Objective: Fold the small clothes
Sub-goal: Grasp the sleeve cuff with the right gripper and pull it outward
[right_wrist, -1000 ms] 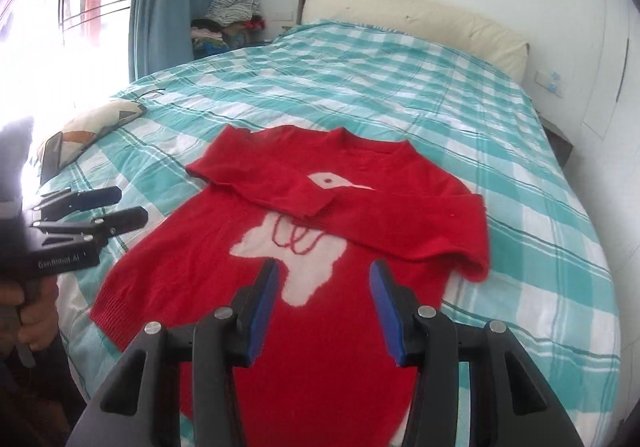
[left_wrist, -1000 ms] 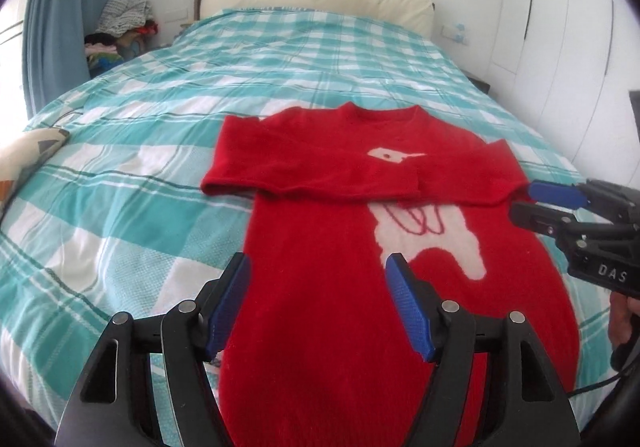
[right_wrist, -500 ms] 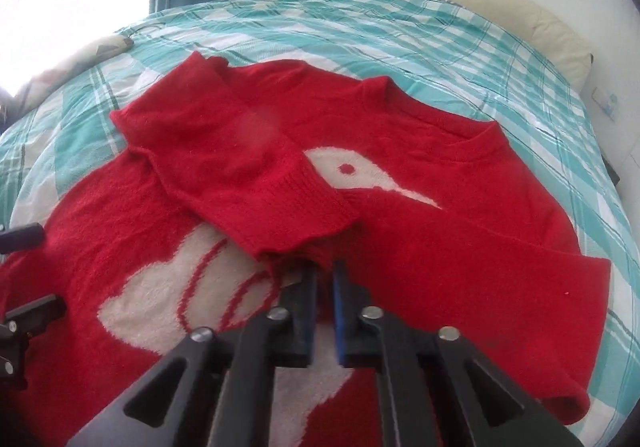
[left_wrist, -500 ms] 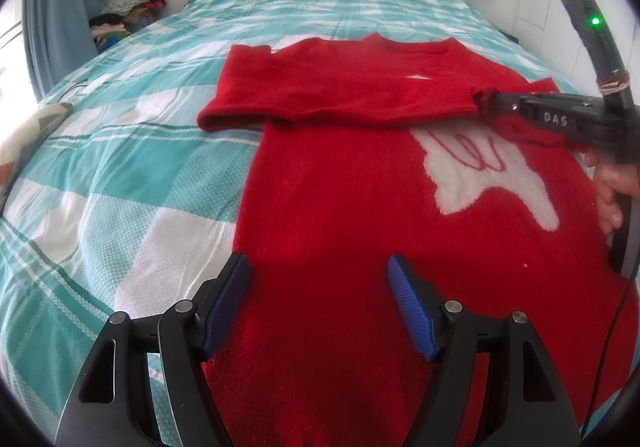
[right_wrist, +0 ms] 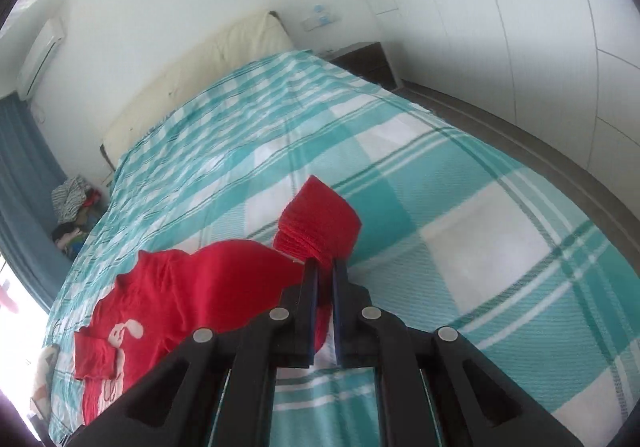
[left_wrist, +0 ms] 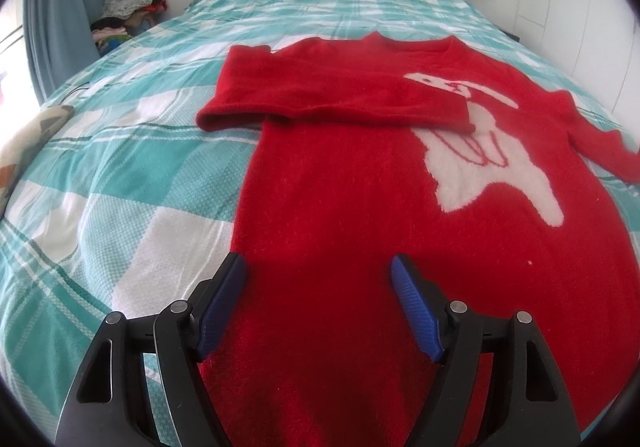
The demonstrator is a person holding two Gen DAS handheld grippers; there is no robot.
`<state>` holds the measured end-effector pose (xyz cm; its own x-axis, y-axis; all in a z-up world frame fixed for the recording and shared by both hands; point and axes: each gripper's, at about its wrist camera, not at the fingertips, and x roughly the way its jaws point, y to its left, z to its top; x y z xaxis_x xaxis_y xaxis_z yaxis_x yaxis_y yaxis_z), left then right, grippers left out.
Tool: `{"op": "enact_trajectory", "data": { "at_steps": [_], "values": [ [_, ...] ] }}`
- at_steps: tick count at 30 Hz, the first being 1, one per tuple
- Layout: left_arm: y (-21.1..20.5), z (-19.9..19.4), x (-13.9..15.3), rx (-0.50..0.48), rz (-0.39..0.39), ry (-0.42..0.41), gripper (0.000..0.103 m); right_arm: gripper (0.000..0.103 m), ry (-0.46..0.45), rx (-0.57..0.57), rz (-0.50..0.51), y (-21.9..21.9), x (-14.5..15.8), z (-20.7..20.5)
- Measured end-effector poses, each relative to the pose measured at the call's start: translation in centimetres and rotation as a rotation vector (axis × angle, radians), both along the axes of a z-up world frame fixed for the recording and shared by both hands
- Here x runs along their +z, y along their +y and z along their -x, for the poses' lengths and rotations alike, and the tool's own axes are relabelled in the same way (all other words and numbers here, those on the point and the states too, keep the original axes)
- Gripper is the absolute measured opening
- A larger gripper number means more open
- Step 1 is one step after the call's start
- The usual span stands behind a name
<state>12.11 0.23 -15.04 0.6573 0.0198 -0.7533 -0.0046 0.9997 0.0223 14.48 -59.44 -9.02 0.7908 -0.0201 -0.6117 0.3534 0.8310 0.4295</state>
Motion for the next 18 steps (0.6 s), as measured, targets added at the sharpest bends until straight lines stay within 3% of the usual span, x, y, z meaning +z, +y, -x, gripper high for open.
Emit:
{"op": "enact_trajectory", "data": {
  "at_steps": [4, 6, 8, 10, 12, 13, 18],
  "values": [
    [0.0, 0.0, -0.1, 0.001, 0.003, -0.001, 0.078, 0.012, 0.02, -0.016, -0.221, -3.8, -2.9, 0.3],
    [0.0, 0.0, -0.1, 0.001, 0.001, -0.005, 0.078, 0.02, 0.016, -0.032, -0.212, -4.1, -3.0, 0.5],
    [0.0, 0.0, -0.1, 0.001, 0.002, -0.006, 0.078, 0.039, -0.008, -0.037, -0.248, -4.5, -3.2, 0.5],
    [0.0, 0.0, -0.2, 0.0, 0.001, -0.004, 0.079, 0.04, -0.037, -0.057, -0.3, -5.5, -3.7, 0.4],
    [0.0, 0.0, -0.2, -0.001, 0.001, -0.002, 0.08, 0.033, -0.041, -0.09, -0.333, -6.1, -4.3, 0.5],
    [0.0, 0.0, -0.2, -0.001, 0.001, -0.002, 0.08, 0.003, -0.023, -0.129, -0.311, -6.2, -4.3, 0.8],
    [-0.1, 0.0, -0.4, 0.005, -0.007, 0.002, 0.083, 0.003, 0.085, -0.258, -0.037, -5.7, -1.7, 2.2]
  ]
}}
